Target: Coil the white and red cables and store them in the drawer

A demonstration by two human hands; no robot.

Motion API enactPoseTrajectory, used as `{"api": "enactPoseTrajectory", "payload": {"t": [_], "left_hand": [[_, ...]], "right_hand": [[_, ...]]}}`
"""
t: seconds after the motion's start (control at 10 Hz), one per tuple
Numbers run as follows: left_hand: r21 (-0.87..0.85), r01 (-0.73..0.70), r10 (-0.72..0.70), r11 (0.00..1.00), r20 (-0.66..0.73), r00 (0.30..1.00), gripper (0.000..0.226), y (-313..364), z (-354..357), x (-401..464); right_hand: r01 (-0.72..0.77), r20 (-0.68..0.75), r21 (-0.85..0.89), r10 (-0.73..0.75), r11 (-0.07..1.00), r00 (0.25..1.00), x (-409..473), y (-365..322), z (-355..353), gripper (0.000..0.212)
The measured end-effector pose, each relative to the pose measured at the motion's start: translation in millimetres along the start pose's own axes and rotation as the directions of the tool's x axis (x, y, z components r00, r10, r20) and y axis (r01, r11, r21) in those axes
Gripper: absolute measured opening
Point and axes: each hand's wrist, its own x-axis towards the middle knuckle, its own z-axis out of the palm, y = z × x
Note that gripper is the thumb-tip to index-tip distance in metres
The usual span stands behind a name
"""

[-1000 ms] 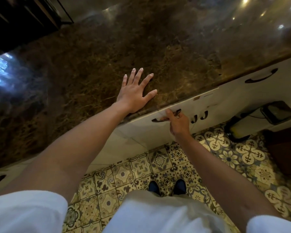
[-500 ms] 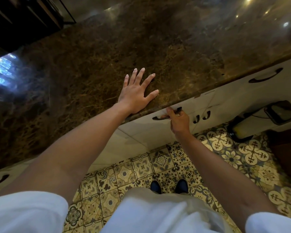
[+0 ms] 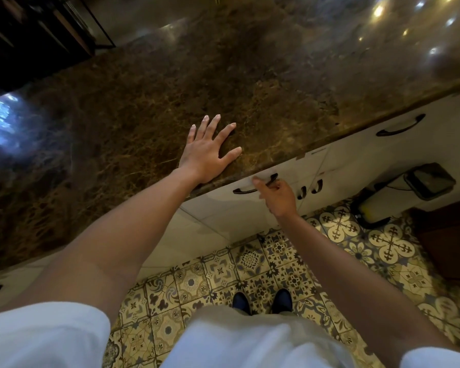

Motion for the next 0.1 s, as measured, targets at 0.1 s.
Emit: {"api": "enactPoseTrajectory", "payload": {"t": [0.1], "left_hand": [[-0.023,-0.006,0.006,1.0,-0.036,0.999,0.073,1.3,0.6,-0.5]], "right_hand": [[-0.017,-0.039,-0.151,0.012,0.988,0.999,-9.6,-9.2,-19.8,0.039]]}}
